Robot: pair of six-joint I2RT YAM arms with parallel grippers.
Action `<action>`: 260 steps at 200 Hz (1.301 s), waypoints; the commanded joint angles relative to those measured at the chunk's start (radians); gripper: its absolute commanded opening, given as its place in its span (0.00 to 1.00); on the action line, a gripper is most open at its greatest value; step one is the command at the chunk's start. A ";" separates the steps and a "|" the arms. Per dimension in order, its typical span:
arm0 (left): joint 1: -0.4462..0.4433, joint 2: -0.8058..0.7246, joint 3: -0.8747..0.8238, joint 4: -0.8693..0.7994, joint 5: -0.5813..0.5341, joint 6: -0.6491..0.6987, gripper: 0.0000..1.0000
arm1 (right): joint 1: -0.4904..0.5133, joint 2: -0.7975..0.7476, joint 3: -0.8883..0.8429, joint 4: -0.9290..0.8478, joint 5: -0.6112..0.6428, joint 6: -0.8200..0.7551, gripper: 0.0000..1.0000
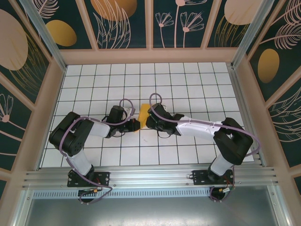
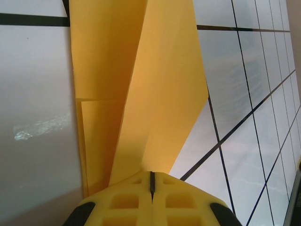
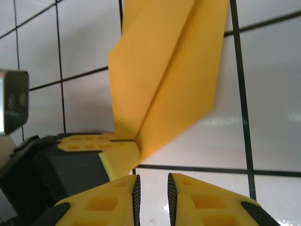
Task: Fold a paper plane with a square sheet of paper (pick it up from the middle)
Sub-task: Fourth fold the wing at the center of the table.
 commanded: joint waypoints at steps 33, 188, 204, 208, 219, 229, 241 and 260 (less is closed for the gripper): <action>0.006 0.077 -0.017 -0.203 -0.067 0.046 0.00 | -0.084 0.010 -0.006 0.126 -0.126 -0.113 0.23; 0.006 0.054 0.007 -0.248 -0.066 0.046 0.00 | -0.154 0.336 0.159 0.314 -0.370 -0.129 0.08; 0.007 0.053 0.004 -0.248 -0.072 0.043 0.00 | -0.128 0.323 0.145 0.319 -0.371 -0.131 0.08; 0.006 0.053 0.002 -0.249 -0.074 0.043 0.00 | -0.122 0.320 0.143 0.318 -0.369 -0.133 0.09; 0.006 0.050 0.001 -0.248 -0.075 0.042 0.00 | -0.108 0.322 0.137 0.310 -0.364 -0.133 0.09; 0.006 0.047 -0.002 -0.247 -0.076 0.042 0.00 | -0.105 0.329 0.129 0.313 -0.367 -0.127 0.09; 0.006 0.044 -0.003 -0.251 -0.080 0.046 0.00 | -0.106 0.343 0.118 0.329 -0.369 -0.119 0.09; 0.006 0.042 -0.005 -0.254 -0.084 0.046 0.00 | -0.111 0.362 0.104 0.345 -0.363 -0.108 0.09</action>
